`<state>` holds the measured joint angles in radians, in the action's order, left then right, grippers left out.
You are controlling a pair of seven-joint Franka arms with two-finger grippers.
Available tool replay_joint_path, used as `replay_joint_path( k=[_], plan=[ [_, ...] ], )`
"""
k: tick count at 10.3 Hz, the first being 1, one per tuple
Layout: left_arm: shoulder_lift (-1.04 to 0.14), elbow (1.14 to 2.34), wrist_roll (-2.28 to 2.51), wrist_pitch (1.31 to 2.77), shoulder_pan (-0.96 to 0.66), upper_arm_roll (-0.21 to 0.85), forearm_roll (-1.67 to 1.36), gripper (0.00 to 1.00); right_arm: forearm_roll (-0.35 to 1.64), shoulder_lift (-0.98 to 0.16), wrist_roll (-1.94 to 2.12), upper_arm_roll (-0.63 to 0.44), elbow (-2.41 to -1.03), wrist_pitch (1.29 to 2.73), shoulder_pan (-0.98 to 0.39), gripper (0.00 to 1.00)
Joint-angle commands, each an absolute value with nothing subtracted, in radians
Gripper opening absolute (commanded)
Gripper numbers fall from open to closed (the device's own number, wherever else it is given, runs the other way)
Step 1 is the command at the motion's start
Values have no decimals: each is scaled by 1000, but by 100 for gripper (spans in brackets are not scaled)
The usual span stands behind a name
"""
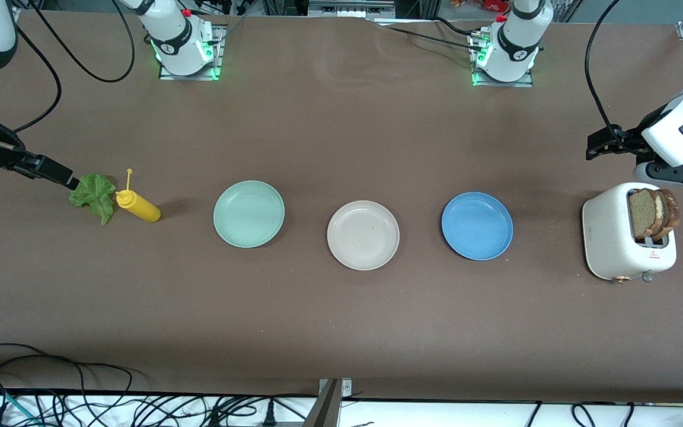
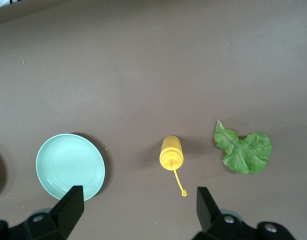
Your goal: Make sandwich on beige plate with both arms
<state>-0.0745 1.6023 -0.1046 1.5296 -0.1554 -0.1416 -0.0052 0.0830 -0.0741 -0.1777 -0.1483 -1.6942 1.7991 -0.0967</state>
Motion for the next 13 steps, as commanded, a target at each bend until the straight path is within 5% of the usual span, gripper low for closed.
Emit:
replay_joint_path(
  k=[1,13],
  plan=[
    [-71,1605,-98,1522,-152,-138,8,100,87,-61,-132,-152,-1706,1801,-92,100],
    [-75,1608,-101,1519,-152,-138,8,100,89,-52,-147,-169,-1713,1790,-89,100]
  ],
)
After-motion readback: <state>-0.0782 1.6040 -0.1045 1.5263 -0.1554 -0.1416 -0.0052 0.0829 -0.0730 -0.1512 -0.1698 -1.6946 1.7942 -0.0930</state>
